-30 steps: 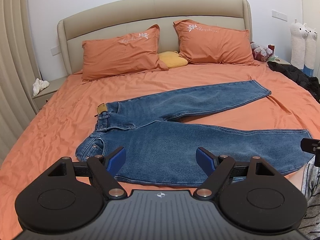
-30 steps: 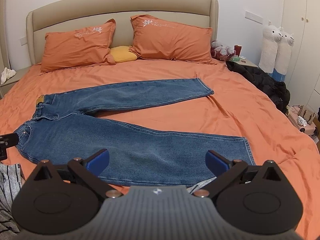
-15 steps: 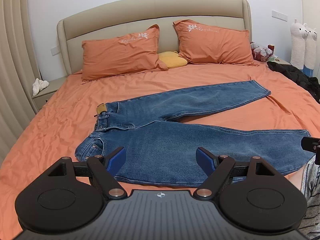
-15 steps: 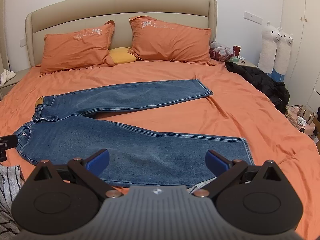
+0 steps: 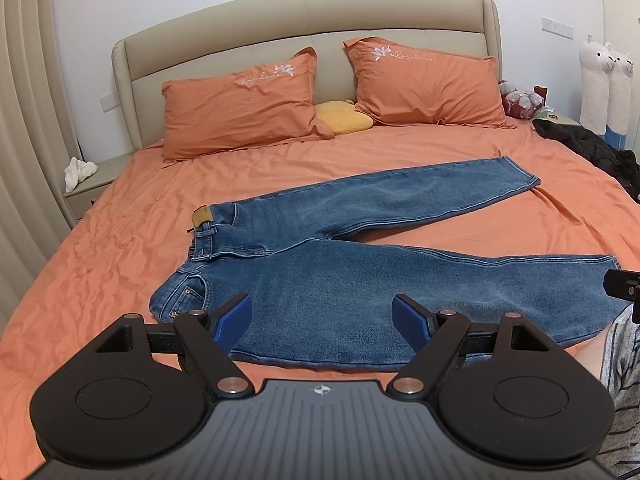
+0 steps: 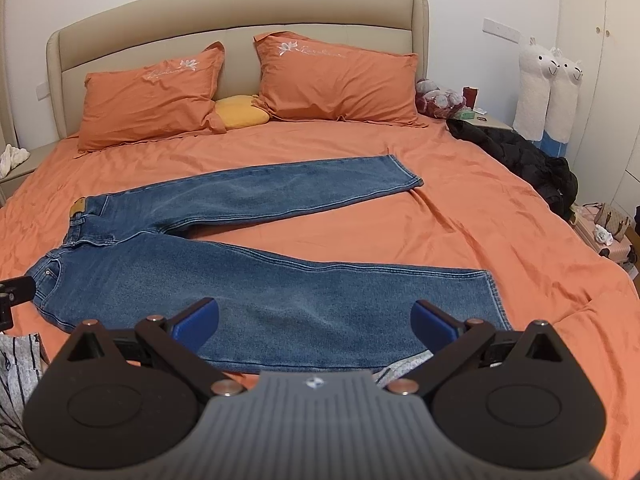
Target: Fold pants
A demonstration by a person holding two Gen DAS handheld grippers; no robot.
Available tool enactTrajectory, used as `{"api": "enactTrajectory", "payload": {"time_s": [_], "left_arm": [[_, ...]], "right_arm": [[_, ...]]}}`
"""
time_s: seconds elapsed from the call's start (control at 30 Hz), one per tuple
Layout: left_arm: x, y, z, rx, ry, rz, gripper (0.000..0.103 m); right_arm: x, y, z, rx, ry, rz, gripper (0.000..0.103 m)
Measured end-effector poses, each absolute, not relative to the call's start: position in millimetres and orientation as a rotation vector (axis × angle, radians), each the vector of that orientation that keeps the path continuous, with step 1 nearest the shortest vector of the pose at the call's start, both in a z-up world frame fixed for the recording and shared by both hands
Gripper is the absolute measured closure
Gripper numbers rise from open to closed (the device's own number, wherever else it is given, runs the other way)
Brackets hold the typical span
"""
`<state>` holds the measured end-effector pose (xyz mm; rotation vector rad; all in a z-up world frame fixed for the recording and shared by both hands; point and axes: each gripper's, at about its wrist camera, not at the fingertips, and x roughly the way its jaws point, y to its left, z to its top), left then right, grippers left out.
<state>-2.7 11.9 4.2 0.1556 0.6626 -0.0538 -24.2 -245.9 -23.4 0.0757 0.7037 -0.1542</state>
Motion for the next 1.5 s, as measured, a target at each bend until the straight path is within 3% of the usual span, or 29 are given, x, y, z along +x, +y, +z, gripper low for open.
{"api": "enactTrajectory", "payload": {"time_s": [0.97,1.5], "left_arm": [[-4.1,6.4,1.2,0.174,0.664,-0.060,0.010],[36.7,21.0,18.2,0.459,0.644,-0.182,0.010]], "right_arm": [[-20.2,-250.0,-26.6,0.081,0.724,-0.160,0.005],[14.6,-264.7,-44.7,0.007,0.761,-0.101,0.005]]}}
